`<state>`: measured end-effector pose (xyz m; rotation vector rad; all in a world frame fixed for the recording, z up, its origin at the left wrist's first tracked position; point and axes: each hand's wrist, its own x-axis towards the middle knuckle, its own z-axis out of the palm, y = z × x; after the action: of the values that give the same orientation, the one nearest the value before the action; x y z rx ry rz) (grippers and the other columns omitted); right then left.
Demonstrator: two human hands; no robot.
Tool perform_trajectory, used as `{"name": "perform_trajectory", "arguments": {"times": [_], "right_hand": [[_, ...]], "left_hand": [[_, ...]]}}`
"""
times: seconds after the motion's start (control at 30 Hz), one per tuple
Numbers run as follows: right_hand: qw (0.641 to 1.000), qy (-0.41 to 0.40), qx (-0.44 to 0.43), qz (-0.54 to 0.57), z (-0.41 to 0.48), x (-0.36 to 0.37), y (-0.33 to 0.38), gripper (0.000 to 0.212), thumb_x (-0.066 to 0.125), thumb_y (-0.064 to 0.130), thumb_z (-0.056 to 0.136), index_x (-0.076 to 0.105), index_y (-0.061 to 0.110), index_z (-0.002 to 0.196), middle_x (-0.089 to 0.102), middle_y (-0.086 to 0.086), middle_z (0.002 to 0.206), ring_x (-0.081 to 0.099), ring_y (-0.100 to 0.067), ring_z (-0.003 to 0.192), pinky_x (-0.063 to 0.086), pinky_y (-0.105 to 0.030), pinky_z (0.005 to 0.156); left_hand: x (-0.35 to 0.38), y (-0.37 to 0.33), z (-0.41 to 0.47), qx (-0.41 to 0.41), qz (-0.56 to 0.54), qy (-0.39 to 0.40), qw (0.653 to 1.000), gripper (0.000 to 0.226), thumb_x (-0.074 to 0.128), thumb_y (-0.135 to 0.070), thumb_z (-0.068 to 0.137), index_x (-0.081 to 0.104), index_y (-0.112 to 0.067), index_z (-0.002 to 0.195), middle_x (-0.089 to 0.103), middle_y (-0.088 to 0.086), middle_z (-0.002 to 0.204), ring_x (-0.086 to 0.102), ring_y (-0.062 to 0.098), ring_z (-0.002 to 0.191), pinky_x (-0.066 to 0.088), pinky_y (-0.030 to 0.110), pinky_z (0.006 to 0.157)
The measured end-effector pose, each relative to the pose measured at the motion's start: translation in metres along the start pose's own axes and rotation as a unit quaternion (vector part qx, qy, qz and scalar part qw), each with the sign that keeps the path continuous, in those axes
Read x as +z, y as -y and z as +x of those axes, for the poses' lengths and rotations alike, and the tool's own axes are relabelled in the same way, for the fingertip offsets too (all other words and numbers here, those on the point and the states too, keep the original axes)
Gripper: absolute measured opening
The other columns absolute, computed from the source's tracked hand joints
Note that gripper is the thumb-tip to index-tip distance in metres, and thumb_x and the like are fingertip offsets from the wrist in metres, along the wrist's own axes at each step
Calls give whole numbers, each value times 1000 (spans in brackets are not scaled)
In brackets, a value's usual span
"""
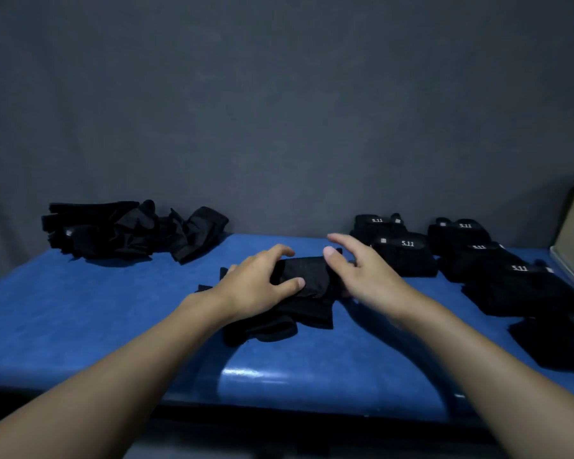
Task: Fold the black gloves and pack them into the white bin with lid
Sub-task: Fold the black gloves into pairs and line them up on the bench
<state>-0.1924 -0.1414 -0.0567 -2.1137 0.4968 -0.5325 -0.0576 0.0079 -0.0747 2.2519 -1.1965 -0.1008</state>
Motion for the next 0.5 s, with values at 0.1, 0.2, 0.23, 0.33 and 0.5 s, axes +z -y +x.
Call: {"name": "perform_trajectory", "arguments": {"times": [0.1,0.2,0.23,0.33,0.5], "right_hand": [[988,70,4,135,-8,1,1,51,65,16,93,44,37,135,70,-3,89,68,-6,74,51,-17,68],[986,47,14,162,-9,5,-3,53,62,-6,89,47,24,130,71,-10,94,67,-16,75,56,-23,67],[986,34,22,163,-8,5,-3,49,61,-7,89,49,21,127,69,-10,91,65,-16,71,56,-26,63],[991,12,43,128,-8,5,-6,32,58,-7,90,57,14,115,62,-14,88,59,-19,63,49,-25,46],[997,4,59,56,-11,0,-14,12,66,18,91,69,11,100,70,-5,89,62,-13,74,52,-27,70]], "left_hand": [[1,-1,-2,9,23,-9,1000,52,56,-60,89,45,-35,133,56,-10,130,52,14,123,39,49,106],[-1,-3,-11,11,5,-23,1000,48,50,-59,93,46,-34,134,52,-11,132,49,12,124,36,47,110],[-3,-4,-15,12,9,-30,999,48,48,-58,94,44,-33,135,50,-12,135,48,12,127,34,46,111],[-10,-5,-26,12,47,-38,998,54,42,-56,97,35,-30,144,41,-11,147,41,13,135,30,43,114],[-19,4,-40,2,149,40,988,64,35,-67,94,23,-34,147,46,-9,144,41,13,133,22,40,114]]}}
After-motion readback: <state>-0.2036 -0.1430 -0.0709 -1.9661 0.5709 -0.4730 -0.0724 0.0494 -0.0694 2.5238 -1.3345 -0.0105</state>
